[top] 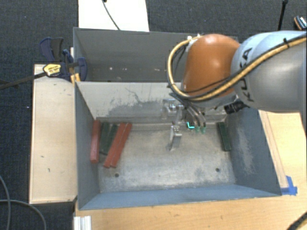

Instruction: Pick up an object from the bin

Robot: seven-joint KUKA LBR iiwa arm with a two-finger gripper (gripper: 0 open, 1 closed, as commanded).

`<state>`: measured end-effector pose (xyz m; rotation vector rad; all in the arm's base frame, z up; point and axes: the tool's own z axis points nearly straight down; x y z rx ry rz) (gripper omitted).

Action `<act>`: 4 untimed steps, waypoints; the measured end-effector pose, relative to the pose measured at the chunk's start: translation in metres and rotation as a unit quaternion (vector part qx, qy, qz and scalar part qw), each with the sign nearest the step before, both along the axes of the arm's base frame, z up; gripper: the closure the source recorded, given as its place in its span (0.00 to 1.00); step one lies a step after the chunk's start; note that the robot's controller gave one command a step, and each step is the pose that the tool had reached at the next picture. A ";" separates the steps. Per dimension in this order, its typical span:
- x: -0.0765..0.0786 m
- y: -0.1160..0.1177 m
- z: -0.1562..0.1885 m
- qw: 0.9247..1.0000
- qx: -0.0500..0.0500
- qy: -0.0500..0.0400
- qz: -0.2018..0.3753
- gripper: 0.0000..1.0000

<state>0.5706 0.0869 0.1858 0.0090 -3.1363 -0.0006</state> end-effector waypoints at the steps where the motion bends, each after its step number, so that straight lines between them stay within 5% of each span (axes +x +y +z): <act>1: -0.006 0.101 -0.076 0.984 0.001 -0.002 0.179 0.00; 2: 0.018 0.158 -0.113 0.948 -0.001 -0.005 0.317 0.00; 3: 0.020 0.113 -0.108 0.890 0.001 -0.003 0.457 0.00; 4: 0.017 0.118 -0.115 0.883 0.002 -0.002 0.470 0.00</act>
Offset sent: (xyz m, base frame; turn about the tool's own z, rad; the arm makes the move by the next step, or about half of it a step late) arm -0.0053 0.0990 -0.0759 -0.3600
